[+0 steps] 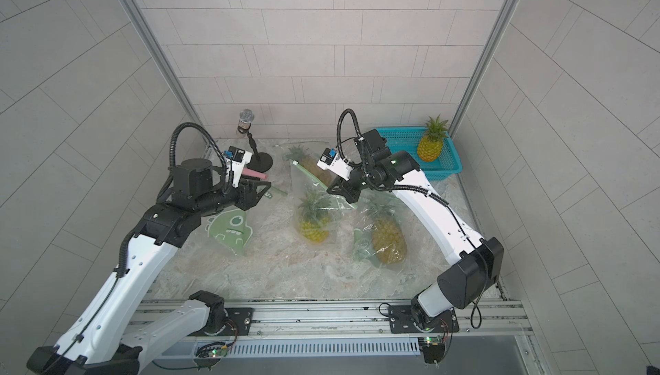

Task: Open the zip-top bag and take out the pineapple
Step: Adjust the zipper food storage bag at the center of the board.

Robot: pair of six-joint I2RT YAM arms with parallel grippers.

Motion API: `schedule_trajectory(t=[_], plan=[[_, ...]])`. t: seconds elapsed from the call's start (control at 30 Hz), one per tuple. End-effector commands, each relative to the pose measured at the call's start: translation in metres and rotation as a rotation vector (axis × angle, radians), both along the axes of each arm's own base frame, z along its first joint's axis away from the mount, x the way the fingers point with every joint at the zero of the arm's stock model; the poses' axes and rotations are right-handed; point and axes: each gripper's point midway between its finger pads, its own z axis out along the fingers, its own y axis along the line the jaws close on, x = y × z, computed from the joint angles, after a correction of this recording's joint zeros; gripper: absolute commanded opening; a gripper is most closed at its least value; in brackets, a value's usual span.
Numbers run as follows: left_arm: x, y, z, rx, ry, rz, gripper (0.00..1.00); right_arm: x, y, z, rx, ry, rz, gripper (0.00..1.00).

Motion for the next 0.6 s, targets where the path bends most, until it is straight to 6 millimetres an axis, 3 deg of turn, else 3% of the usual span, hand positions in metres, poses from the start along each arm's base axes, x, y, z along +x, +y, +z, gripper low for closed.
schedule_trajectory(t=[0.0,0.3,0.57], plan=[[0.005,-0.008,0.012,-0.047,-0.086,-0.112,0.49,-0.026,0.000,0.028,0.050,-0.116,0.129,0.00],[0.000,-0.022,0.023,-0.002,-0.347,-0.394,0.50,-0.045,0.008,0.034,0.084,-0.179,0.218,0.00],[0.004,-0.016,0.017,0.016,-0.455,-0.523,0.51,-0.053,0.008,0.034,0.098,-0.176,0.243,0.00]])
